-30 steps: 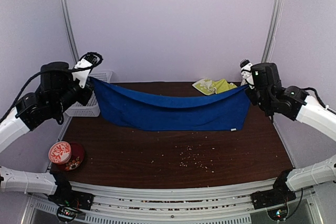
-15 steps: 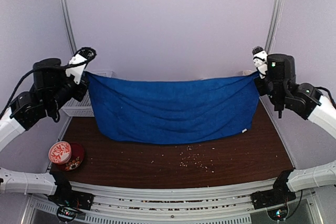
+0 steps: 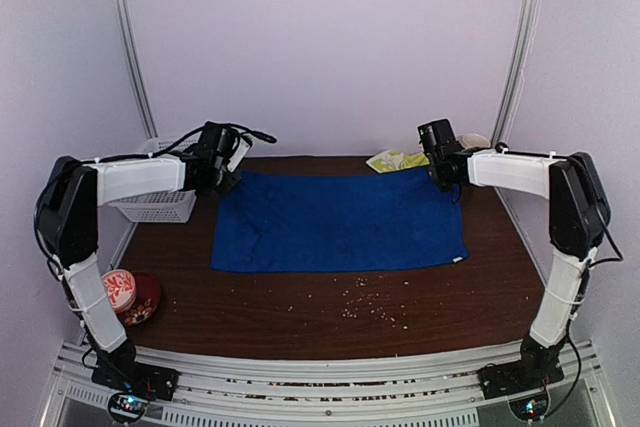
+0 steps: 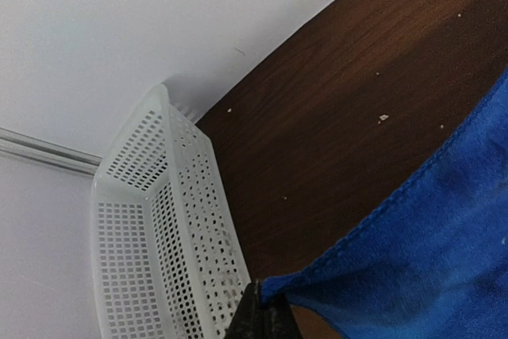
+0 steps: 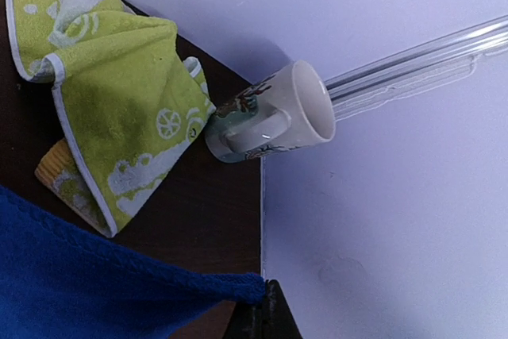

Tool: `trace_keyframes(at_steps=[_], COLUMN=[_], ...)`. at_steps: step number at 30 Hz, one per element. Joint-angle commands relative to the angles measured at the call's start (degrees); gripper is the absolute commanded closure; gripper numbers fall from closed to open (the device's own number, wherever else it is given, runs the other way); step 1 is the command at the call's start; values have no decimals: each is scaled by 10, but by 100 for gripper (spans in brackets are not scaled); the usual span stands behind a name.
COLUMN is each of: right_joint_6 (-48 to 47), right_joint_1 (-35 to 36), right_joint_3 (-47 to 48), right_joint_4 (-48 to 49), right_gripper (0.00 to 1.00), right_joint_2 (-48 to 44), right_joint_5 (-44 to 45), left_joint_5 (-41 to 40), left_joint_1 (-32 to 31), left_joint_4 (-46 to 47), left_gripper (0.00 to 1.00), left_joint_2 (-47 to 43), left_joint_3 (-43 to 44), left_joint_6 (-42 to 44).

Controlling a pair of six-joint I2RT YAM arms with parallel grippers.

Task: Roll the towels
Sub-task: Smooth out the towel at the center of the board.

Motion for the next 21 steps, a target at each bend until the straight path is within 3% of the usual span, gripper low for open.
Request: trace_keyframes(at_steps=[1,6,21], right_joint_6=[-24,-48,-58], right_joint_1=[-20,-22,-31], right_joint_3=[50,27,-140], right_joint_4=[50,65,68], right_gripper=[100,100,100], right_joint_2=[66,78,-43], right_joint_5=[-5,-31,-76], left_joint_5=[-12,-10,44], left_joint_1=[15,19,49], left_joint_4=[116,167,216], left_gripper=[100,100,100], left_joint_2=[69,117,18], left_joint_3=[41,32,-112], left_joint_6=[46,79,142])
